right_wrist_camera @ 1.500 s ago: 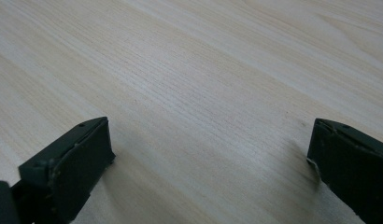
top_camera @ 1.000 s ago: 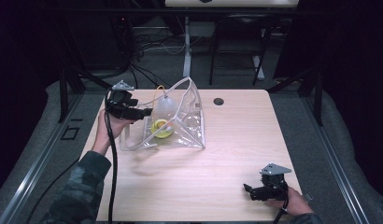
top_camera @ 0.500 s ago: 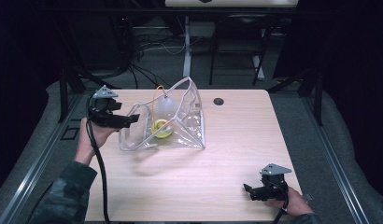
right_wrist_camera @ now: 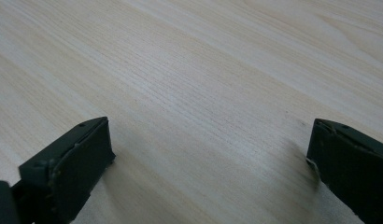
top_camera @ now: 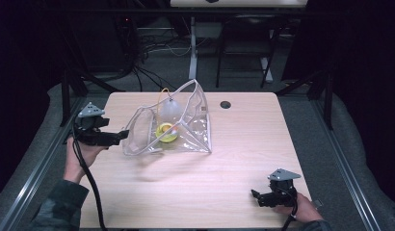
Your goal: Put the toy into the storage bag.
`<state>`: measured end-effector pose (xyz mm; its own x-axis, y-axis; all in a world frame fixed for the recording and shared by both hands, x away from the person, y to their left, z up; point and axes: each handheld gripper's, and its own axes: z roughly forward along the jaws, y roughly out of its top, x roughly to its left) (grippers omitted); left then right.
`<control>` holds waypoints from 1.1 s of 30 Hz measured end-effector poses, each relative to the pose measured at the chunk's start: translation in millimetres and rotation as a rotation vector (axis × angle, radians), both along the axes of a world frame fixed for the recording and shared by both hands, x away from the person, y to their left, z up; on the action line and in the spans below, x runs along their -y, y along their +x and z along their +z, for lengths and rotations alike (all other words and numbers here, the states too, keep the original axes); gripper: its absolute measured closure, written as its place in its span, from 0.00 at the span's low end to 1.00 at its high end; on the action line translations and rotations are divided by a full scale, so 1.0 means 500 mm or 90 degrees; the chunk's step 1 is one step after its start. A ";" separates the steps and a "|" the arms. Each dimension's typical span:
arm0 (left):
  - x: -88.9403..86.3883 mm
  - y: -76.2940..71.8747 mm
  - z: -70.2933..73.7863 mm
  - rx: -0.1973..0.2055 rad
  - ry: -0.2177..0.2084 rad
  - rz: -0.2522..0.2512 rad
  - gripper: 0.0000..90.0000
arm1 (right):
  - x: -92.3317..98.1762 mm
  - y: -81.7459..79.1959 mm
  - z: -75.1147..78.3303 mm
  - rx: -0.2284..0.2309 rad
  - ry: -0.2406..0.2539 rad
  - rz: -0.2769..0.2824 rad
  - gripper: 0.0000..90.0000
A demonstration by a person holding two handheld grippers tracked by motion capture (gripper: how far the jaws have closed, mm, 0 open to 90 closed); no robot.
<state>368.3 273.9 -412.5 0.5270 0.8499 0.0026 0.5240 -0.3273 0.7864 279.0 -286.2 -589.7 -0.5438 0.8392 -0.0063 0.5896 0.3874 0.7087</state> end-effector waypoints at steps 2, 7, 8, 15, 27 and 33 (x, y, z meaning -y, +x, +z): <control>-0.006 -0.006 -0.009 -0.002 0.000 0.005 0.12 | 0.000 0.000 0.000 0.000 0.000 0.000 0.00; -0.021 -0.020 -0.032 -0.012 0.004 0.019 0.08 | 0.000 0.000 0.000 0.000 0.000 -0.001 0.00; -0.024 -0.023 -0.038 -0.013 0.003 0.022 0.08 | 0.000 0.000 0.000 0.000 0.000 -0.001 0.00; -0.044 -0.041 -0.075 -0.035 -0.001 0.033 0.09 | 0.000 0.000 0.000 0.000 0.000 -0.001 0.00; -0.070 -0.060 -0.158 -0.094 -0.013 0.054 0.10 | 0.000 0.000 0.000 0.001 0.001 -0.002 0.00; -0.077 -0.058 -0.203 -0.122 0.017 0.079 0.10 | 0.000 0.000 0.000 0.001 0.001 -0.001 0.00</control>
